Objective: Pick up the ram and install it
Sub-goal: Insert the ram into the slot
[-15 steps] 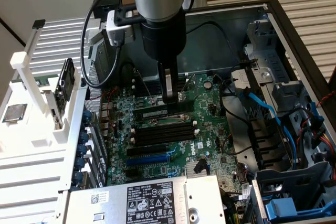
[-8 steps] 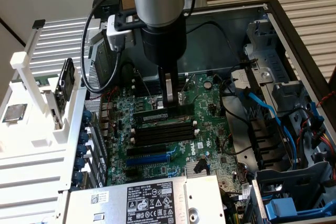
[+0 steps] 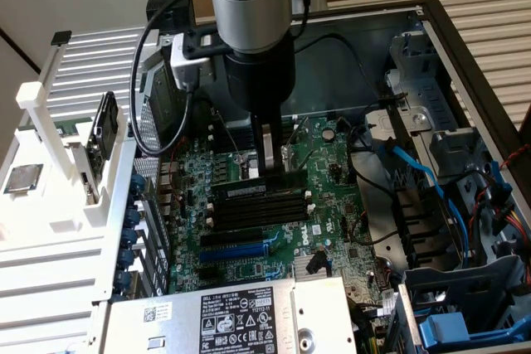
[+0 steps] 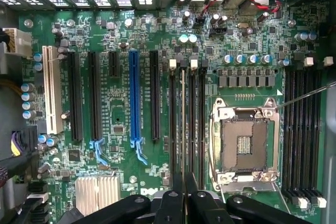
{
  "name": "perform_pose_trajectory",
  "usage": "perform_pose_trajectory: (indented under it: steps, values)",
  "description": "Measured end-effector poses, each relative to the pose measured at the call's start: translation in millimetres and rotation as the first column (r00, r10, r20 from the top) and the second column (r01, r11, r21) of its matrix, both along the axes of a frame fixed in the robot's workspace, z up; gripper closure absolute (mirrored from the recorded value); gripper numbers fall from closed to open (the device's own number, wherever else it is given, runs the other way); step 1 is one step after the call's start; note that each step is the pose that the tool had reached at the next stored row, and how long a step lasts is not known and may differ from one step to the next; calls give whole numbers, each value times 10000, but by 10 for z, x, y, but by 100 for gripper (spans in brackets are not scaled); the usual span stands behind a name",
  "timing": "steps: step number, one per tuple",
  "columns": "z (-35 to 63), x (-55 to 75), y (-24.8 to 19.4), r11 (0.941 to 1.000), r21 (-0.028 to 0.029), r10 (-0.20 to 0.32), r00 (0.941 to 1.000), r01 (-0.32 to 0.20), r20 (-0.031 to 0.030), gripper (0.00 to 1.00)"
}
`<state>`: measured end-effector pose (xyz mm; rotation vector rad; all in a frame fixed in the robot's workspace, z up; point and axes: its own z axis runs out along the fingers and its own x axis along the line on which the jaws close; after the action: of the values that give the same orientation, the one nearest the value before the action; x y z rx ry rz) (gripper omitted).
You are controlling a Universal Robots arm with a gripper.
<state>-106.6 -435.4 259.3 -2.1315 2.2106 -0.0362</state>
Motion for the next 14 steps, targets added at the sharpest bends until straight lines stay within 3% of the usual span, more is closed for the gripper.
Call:
perform_pose_trajectory:
  steps: [7,12,14]
  values:
    - [-38,10,-1,10000,1,0,10000,0,-38,88]
    - [-51,28,-1,10000,1,0,9998,0,-202,88]
    - [-53,34,-2,10000,-1,0,9998,0,-219,88]
